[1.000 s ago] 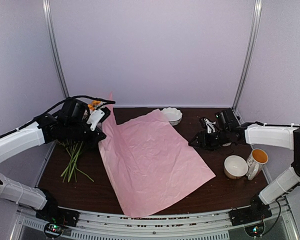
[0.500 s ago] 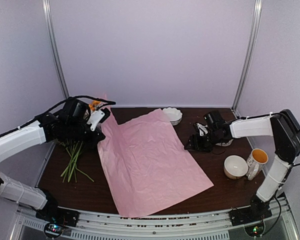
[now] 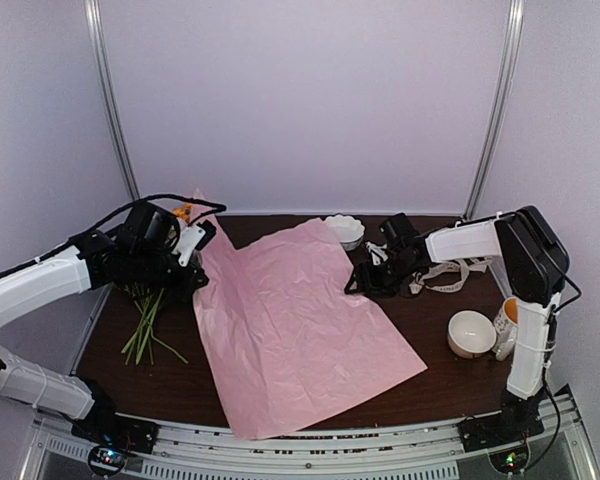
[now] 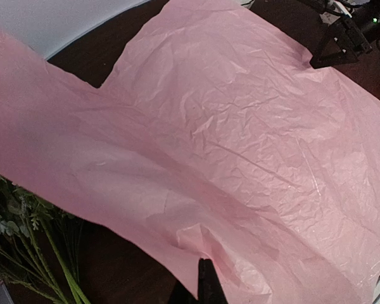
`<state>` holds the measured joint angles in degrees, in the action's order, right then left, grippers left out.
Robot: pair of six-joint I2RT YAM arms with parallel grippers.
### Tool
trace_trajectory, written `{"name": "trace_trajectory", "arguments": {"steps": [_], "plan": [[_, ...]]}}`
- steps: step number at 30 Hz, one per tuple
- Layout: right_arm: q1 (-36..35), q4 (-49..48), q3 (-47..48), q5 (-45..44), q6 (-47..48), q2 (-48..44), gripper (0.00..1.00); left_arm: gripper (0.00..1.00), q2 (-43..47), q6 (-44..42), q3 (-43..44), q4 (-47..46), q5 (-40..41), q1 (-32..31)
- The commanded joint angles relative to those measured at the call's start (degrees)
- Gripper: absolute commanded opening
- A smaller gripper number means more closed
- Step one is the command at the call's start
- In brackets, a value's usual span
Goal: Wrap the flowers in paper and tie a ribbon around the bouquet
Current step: Unfold the folded wrapping paper at the center of the board.
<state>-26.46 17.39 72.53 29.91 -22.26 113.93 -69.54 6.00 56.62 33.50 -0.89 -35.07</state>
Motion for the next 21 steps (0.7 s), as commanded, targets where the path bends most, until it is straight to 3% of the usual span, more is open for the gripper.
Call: {"name": "trace_trajectory", "arguments": {"steps": [1,4,11,21], "plan": [[-1.71,1.88,2.66,5.36,-0.72,3.41,0.67,0.0,4.01,6.5,-4.09,-1.34,-1.19,0.39],[-2.39,0.3,4.83,8.93,-2.38,5.07,0.58,0.0,7.15,10.37,-7.56,-4.17,-1.93,0.41],[-2.81,-1.75,13.16,12.18,-5.73,7.8,0.0,0.0,14.84,16.93,-14.47,-8.45,-2.33,0.22],[-2.81,11.99,33.94,3.82,0.54,13.3,0.0,0.0,18.37,25.28,-23.89,-17.94,-7.46,-4.09]]}}
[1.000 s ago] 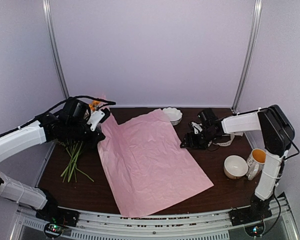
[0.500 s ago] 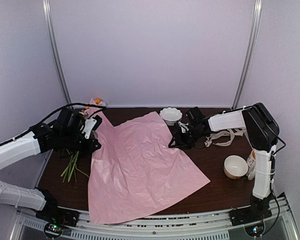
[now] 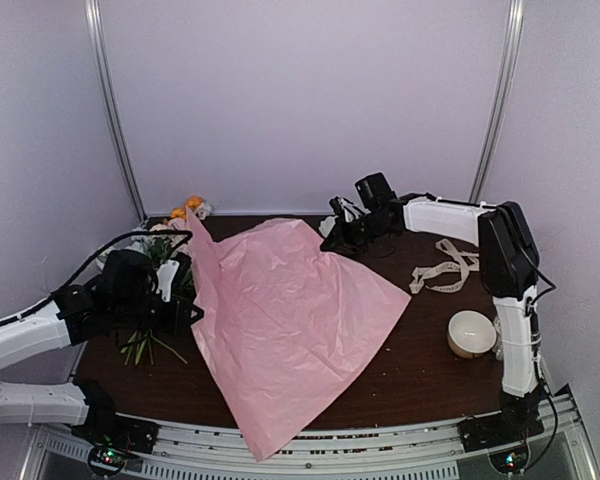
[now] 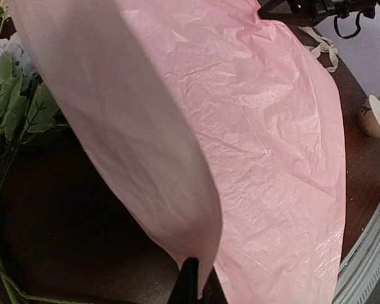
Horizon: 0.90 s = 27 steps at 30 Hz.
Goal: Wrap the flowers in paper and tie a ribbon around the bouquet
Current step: Unfold the folded wrapping paper at the center of the board.
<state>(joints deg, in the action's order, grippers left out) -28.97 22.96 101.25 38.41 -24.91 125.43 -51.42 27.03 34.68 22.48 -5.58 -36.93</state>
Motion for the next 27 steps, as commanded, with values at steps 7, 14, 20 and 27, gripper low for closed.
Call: {"name": "trace_trajectory", "arguments": {"steps": [7,14,20,27], "plan": [[-0.3,15.47,13.73,-14.44,10.01,5.11,0.0,0.24,-1.31,1.31,-1.34,-8.05,-12.3,-7.16],[-0.21,20.94,15.4,-22.15,17.24,5.62,0.01,0.74,3.91,-7.23,6.59,2.42,-13.01,-10.27],[-0.25,21.6,15.68,-20.97,21.74,4.98,0.0,0.86,3.79,-8.51,15.41,10.66,4.79,-9.99],[-0.37,27.73,16.78,-14.58,32.54,5.64,0.0,0.82,-9.54,-3.29,24.86,19.96,11.82,3.75]]}}
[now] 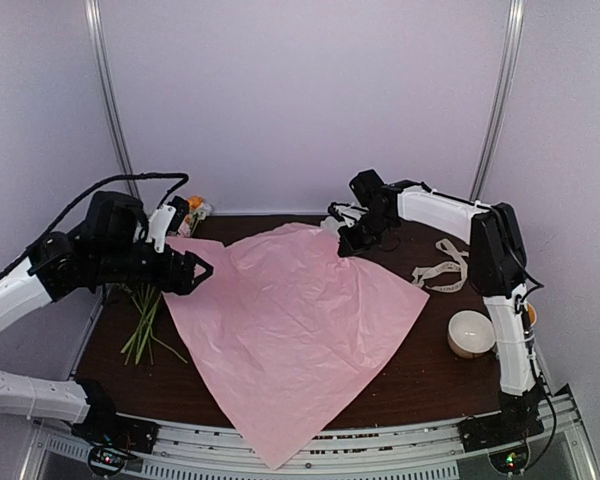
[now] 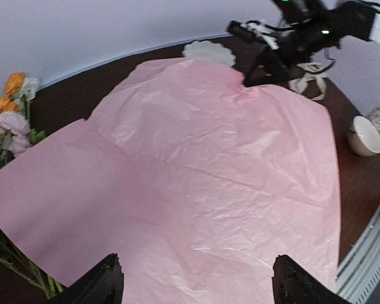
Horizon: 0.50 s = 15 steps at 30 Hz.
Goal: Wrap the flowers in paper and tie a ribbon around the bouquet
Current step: Unfold the folded wrapping paper at the center of the board.
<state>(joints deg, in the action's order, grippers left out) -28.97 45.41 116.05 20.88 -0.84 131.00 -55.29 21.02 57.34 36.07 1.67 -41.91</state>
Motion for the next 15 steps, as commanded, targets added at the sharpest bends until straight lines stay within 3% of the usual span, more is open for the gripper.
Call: {"name": "trace_trajectory", "arguments": {"steps": [1,8,15], "plan": [[-0.4,7.23,1.99,2.94,10.65,0.06,0.0,0.81,-6.35,3.09,2.26,5.85,3.74,12.48],[-0.47,12.61,-1.99,7.44,19.56,-3.01,0.0,0.78,-11.11,4.91,2.45,1.08,9.06,20.78],[-0.37,11.42,-0.56,-6.05,18.75,-2.59,0.0,0.71,-14.26,7.35,-0.15,-1.33,9.99,25.91]]}}
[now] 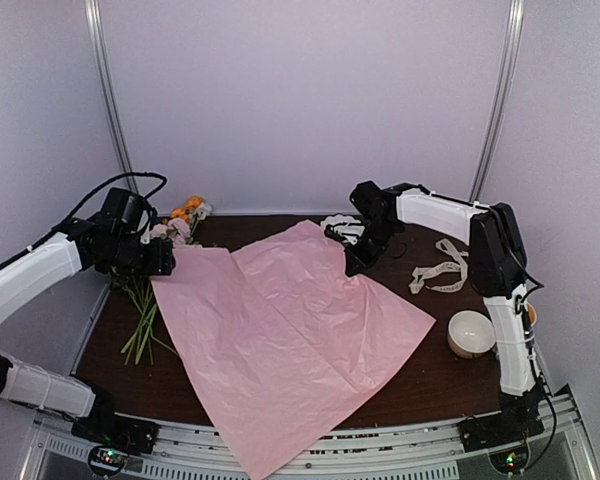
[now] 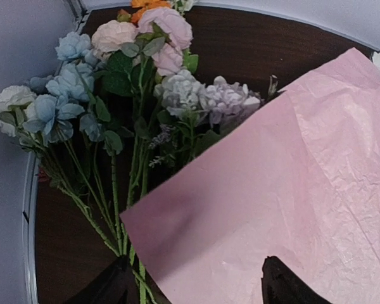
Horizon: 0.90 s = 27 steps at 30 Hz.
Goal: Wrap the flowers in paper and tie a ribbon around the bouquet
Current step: Unfold the folded wrapping paper at the center of the board.
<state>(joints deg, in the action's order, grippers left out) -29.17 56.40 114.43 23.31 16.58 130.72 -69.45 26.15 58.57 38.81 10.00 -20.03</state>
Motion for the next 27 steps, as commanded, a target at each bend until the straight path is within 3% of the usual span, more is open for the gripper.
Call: {"name": "trace_trajectory", "arguments": {"steps": [1,5,7,10,14,19,27], "plan": [[-0.11,-0.1,1.47,-9.88,1.08,-2.61,0.0,0.68,0.07,2.68,-2.36,-4.88,1.64,5.69],[-0.27,-2.61,1.29,-8.07,-0.36,-5.01,0.19,0.61,0.6,5.99,-6.26,-8.56,1.15,12.52],[-0.2,-4.85,-0.3,-7.59,-1.77,-6.88,0.3,0.61,0.17,7.18,-7.39,-9.79,0.34,14.96],[-0.19,-7.8,-3.24,-6.9,-3.81,-10.14,0.38,0.66,-2.34,7.54,-7.42,-10.57,-0.76,17.24],[-0.28,-11.22,-8.18,-5.77,-6.85,-15.68,0.4,0.66,-7.15,8.5,-8.04,-10.66,-4.24,19.69],[-0.27,-17.97,-18.37,-0.02,-9.96,-24.36,0.4,0.47,-8.33,11.83,-11.25,-12.77,-1.59,20.19],[-0.41,-20.13,-25.79,4.98,-12.55,-28.96,0.39,0.34,-14.35,9.37,-9.59,-14.55,-2.39,20.2]]}}
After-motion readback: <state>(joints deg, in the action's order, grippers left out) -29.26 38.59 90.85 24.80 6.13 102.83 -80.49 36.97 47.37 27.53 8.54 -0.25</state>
